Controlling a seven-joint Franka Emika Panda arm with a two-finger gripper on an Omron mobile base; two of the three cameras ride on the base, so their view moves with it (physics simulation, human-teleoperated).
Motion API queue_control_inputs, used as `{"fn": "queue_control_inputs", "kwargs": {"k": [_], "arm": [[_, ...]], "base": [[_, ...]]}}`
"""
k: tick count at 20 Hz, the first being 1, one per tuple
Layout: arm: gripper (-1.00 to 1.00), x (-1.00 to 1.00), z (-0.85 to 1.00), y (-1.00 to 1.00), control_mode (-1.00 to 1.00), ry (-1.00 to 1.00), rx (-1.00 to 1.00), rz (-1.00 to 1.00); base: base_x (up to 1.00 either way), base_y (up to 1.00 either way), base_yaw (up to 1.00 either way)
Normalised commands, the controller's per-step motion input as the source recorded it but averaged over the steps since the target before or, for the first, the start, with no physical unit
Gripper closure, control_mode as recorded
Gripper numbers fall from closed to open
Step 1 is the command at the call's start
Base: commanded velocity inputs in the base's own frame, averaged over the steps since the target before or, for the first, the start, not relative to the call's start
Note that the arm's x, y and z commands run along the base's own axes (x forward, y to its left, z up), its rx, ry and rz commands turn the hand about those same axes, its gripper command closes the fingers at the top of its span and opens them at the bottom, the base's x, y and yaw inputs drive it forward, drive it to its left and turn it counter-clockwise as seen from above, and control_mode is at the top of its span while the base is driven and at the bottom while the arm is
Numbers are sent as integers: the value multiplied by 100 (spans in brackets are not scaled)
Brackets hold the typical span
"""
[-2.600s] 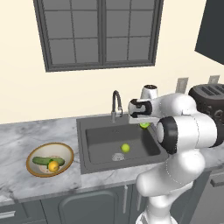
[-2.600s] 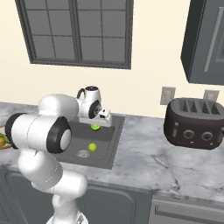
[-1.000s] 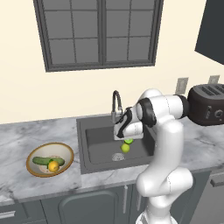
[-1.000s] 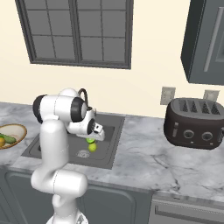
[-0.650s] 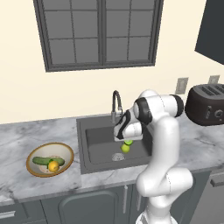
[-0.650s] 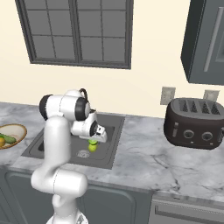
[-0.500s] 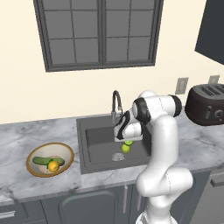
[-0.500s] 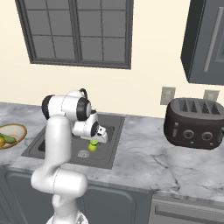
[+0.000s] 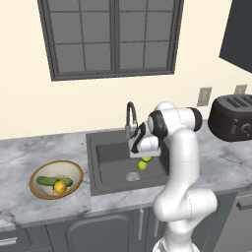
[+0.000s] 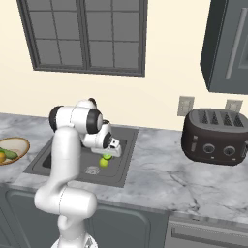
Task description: There is a mixed pile of frozen fruits and vegetables on the counter. Locate all the frozen vegetables and place the items in a bowl on the counter. Take all the frozen fruits and defrost them in a running sink.
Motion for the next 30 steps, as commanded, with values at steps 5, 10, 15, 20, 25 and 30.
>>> {"fn": "queue_control_inputs", "kwargs": {"k": [5,10,15,20,25,30], "arm": [[-100,-6,2,2,-100,11,0,0],[-100,-16,31,2,-100,8,-4,0],[-100,-11,52,0,-100,4,-4,-1],[-100,-24,35,-2,-100,4,0,-3],[-100,-17,42,-14,-100,2,1,-3],[-100,-18,53,-17,-100,0,2,-2]], "base": [[0,0,0],[0,0,0],[0,0,0],[0,0,0],[0,0,0],[0,0,0]]}}
